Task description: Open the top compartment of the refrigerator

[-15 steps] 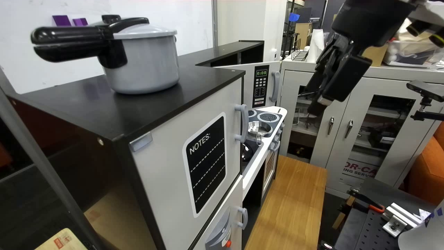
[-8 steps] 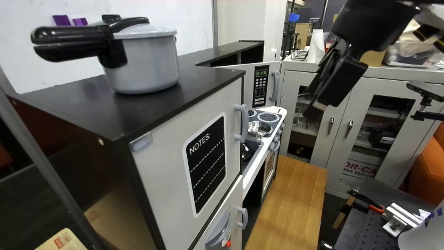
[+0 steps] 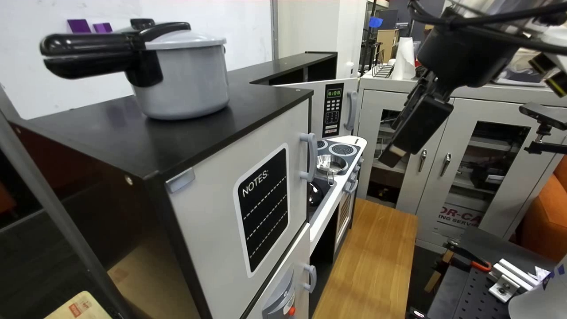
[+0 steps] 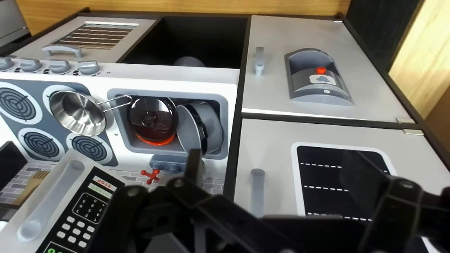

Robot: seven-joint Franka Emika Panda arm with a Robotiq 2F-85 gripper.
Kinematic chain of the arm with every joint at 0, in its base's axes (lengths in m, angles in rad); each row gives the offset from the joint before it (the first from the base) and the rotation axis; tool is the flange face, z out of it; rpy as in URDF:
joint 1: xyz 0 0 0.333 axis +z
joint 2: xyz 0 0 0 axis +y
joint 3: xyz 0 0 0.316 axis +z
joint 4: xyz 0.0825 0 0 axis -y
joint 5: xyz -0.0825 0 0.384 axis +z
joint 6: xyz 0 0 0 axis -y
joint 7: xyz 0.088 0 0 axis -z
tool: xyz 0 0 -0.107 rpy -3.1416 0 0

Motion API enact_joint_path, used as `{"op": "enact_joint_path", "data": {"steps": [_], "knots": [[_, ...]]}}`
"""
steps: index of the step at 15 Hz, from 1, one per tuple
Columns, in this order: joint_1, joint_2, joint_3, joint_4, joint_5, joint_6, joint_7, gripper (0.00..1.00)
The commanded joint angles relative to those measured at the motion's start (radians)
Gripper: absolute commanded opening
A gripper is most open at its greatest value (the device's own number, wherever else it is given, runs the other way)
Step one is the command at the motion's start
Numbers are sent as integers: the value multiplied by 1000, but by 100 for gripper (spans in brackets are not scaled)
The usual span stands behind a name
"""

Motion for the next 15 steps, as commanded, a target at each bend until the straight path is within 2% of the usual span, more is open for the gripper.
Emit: {"op": "enact_joint_path", "data": {"steps": [1,5,11,15], "knots": [[-2,5,-2,3,-2,-1,3,100],[8,16,-9,5,10,16,-8,100],[-7,63,7,-9,42,211,41,100],[-8,76,12,-35,39,261,95,100]]}}
